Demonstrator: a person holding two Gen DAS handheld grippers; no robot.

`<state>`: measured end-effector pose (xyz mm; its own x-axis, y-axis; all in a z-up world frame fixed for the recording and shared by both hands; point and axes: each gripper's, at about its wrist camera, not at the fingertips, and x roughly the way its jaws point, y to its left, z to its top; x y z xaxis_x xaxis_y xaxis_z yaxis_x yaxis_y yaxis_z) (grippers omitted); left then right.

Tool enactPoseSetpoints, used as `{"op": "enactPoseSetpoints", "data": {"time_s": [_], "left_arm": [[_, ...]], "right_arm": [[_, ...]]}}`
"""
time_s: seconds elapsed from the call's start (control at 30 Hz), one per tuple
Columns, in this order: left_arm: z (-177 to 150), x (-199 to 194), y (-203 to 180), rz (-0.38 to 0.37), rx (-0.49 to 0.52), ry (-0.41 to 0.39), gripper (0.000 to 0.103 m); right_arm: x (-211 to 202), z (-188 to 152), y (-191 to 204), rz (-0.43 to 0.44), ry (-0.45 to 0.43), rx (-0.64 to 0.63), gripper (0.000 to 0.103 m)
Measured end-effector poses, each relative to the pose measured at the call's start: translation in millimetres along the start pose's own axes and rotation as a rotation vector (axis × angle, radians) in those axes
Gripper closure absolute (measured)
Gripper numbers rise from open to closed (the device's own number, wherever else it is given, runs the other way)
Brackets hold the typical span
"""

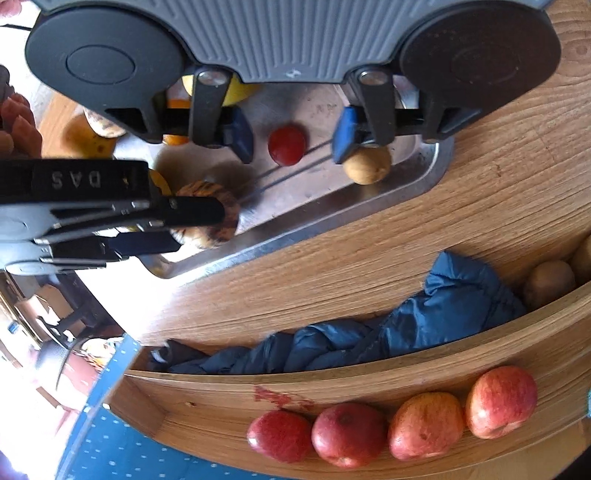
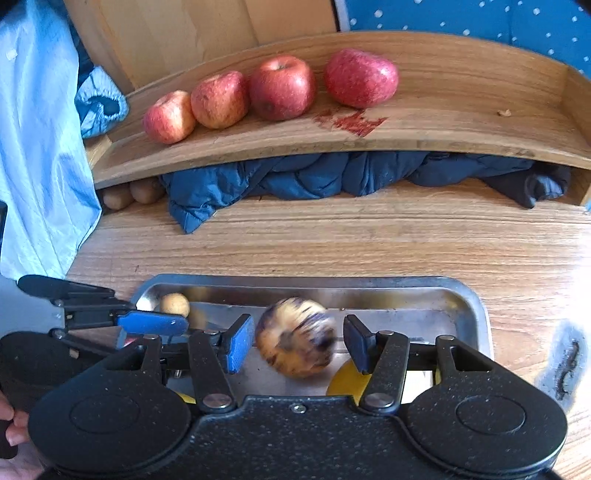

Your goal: Organize fruits

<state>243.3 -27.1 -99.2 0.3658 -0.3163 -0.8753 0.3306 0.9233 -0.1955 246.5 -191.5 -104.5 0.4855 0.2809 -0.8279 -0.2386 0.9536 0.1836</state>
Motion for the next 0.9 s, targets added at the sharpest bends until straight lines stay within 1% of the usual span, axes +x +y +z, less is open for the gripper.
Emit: {"op": "enactPoseSetpoints", "data": {"time_s": [0.1, 0.13, 0.2, 0.23, 0.3, 0.4, 0.47, 0.5, 0.57, 0.73, 0.8, 0.9], "left_arm": [[-2, -6, -4, 0.007, 0.022, -0.015, 0.045], [-2, -9, -5, 0.013, 0.018, -0.024, 0.042], [-3, -17, -7, 0.029, -0.001, -0.052, 0.037], [-4, -21, -9, 0.041, -0.011, -0.066, 0.034], [-7, -29, -12, 0.078, -0.035, -0.098, 0.03], [-16, -44, -16, 0.138, -0.087, -0.148, 0.022], [-26, -55, -20, 0.185, -0.133, -0.192, 0.013], [-31, -61, -21, 0.207, -0.153, -0.215, 0.012], [-41, -71, -27, 0.243, -0.186, -0.256, 0.006], [-68, -96, -50, 0.326, -0.247, -0.349, 0.001], [-79, -105, -62, 0.36, -0.268, -0.374, 0.001], [-94, -116, -78, 0.394, -0.289, -0.39, 0.001]], "right_arm": [[-4, -3, 1, 0.004, -0.009, -0.004, 0.042], [-6, -3, 1, 0.004, -0.013, -0.009, 0.041], [-11, -2, 1, 0.003, -0.035, -0.02, 0.033], [-14, -1, 0, 0.004, -0.046, -0.026, 0.031], [-20, -1, 0, 0.008, -0.068, -0.043, 0.022], [-35, -6, -2, 0.004, -0.108, -0.073, 0.014], [-46, -12, -3, -0.001, -0.133, -0.086, 0.011], [-52, -17, -4, -0.006, -0.145, -0.089, 0.009], [-65, -26, -6, -0.001, -0.171, -0.091, 0.007], [-95, -51, -8, 0.016, -0.216, -0.134, 0.005], [-107, -62, -9, 0.023, -0.236, -0.148, 0.004], [-123, -76, -13, 0.029, -0.258, -0.163, 0.002]]}}
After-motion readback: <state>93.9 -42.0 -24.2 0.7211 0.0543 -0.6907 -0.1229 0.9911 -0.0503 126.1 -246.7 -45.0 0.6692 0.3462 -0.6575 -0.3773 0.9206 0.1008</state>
